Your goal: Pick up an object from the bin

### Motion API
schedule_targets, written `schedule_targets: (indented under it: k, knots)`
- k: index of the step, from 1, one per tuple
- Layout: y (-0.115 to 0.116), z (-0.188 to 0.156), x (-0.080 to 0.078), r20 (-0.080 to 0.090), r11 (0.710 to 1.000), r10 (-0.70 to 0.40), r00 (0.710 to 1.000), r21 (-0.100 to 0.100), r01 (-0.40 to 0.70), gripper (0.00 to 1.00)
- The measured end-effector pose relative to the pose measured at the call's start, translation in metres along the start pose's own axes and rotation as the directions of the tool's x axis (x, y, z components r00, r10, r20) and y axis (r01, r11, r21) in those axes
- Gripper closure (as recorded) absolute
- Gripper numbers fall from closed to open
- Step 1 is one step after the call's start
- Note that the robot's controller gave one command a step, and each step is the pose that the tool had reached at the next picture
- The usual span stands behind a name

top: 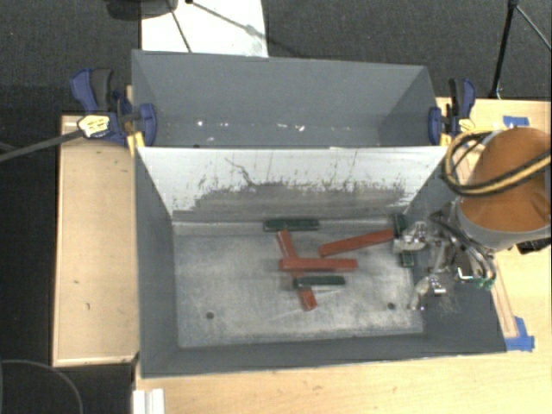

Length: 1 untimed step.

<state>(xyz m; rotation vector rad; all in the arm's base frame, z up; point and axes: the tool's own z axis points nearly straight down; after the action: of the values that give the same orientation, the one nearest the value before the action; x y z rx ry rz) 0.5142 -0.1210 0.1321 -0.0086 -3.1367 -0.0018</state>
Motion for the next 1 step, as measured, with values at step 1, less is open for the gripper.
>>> schedule_targets:
  k: [1]
  knots:
    - [0.0002, -0.0036, -0.0021, 0.007, 1.000, -0.004, 1.000, 0.002, 0.004, 0.00]
